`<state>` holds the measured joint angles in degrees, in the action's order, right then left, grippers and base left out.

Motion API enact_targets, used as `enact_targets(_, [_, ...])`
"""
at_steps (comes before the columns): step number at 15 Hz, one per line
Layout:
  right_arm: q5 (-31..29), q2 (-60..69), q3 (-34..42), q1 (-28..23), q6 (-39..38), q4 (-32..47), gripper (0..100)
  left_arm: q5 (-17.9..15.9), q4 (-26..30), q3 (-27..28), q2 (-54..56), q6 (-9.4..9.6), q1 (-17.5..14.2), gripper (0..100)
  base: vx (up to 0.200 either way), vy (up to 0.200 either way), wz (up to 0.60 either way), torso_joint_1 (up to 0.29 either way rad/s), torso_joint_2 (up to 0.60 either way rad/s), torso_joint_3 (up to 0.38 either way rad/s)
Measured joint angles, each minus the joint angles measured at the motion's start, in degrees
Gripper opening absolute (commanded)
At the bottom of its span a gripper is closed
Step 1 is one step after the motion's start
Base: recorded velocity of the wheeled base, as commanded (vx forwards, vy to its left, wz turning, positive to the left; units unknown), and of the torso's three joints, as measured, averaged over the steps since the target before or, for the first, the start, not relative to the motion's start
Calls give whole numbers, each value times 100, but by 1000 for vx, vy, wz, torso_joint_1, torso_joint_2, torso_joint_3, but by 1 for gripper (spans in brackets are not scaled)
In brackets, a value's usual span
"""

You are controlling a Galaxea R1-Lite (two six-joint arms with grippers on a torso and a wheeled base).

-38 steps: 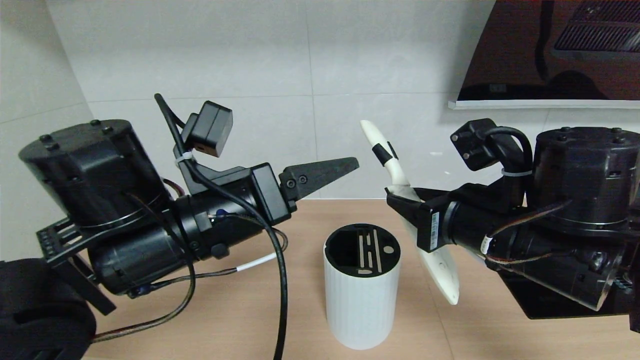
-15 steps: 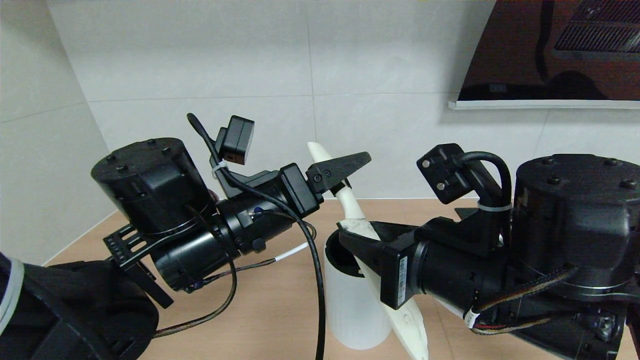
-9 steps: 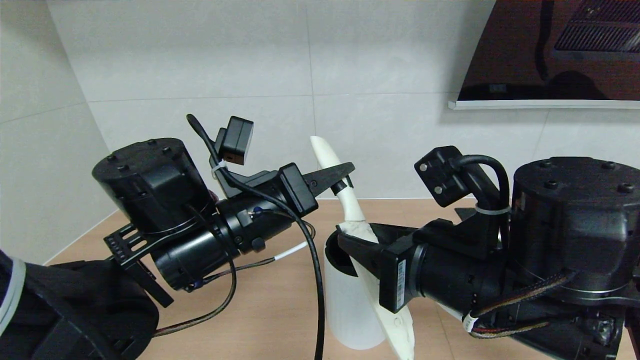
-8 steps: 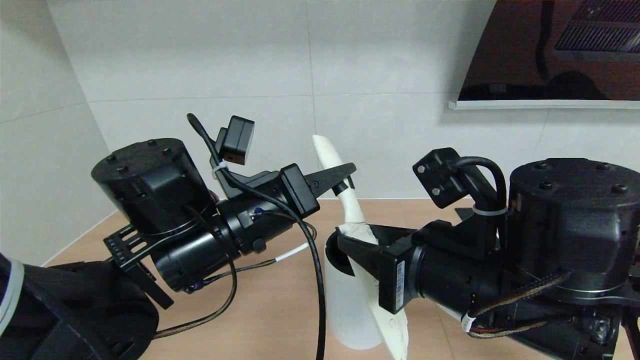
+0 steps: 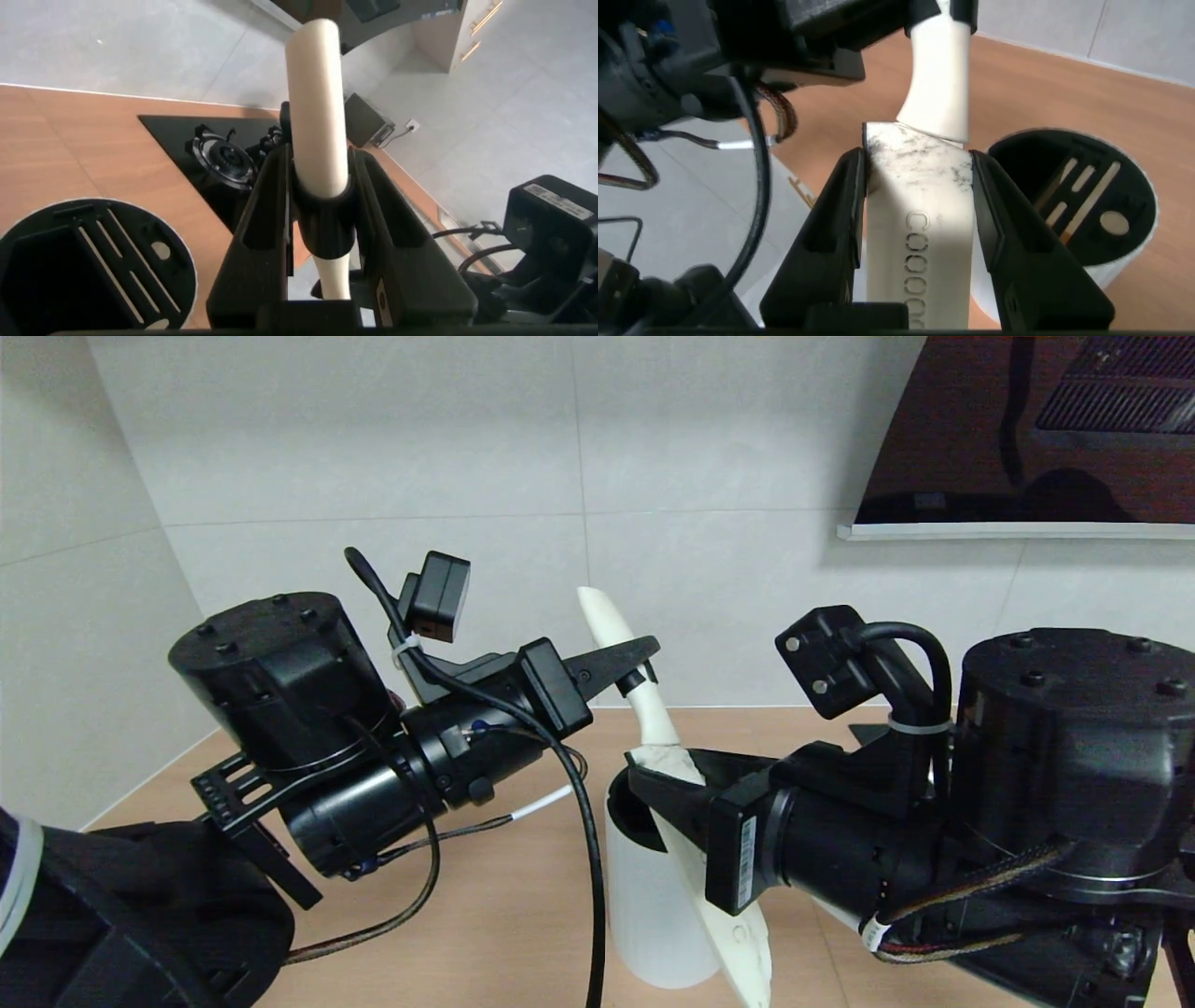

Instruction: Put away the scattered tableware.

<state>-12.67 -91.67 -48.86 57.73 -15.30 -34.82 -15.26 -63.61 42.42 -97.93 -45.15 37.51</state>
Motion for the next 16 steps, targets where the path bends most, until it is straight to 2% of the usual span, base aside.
enact_targets(3, [-6, -2, 7, -2, 9, -5, 0, -9, 30, 16, 0, 0, 2, 0, 0, 0, 0, 0, 0, 0])
enact_targets(4, [-6, -5, 7, -2, 9, -5, 100, -9, 55, 21, 0, 0, 2, 0, 0, 0, 0, 0, 0, 0])
enact_targets(10, [-13, 5, 16, -2, -9, -18, 100, -11, 148, 43, 24, 32, 2, 0, 0, 0, 0, 0, 0, 0])
enact_targets(11, [-17, 27, 16, -16, -7, -13, 100, 16, 239, 55, 40, 188, 2, 0, 0, 0, 0, 0, 0, 0])
enact_targets(13, [-6, 138, 16, -178, 6, 9, 100, 347, 496, 167, 94, 460, -6, 0, 0, 0, 0, 0, 0, 0])
enact_targets(14, [22, 218, 16, -341, 6, 26, 100, 577, 701, 258, 143, 601, -11, 0, 0, 0, 0, 0, 0, 0])
enact_targets(16, [194, 494, 16, -989, 15, 151, 100, 1267, 1402, 650, 352, 952, -15, 0, 0, 0, 0, 0, 0, 0])
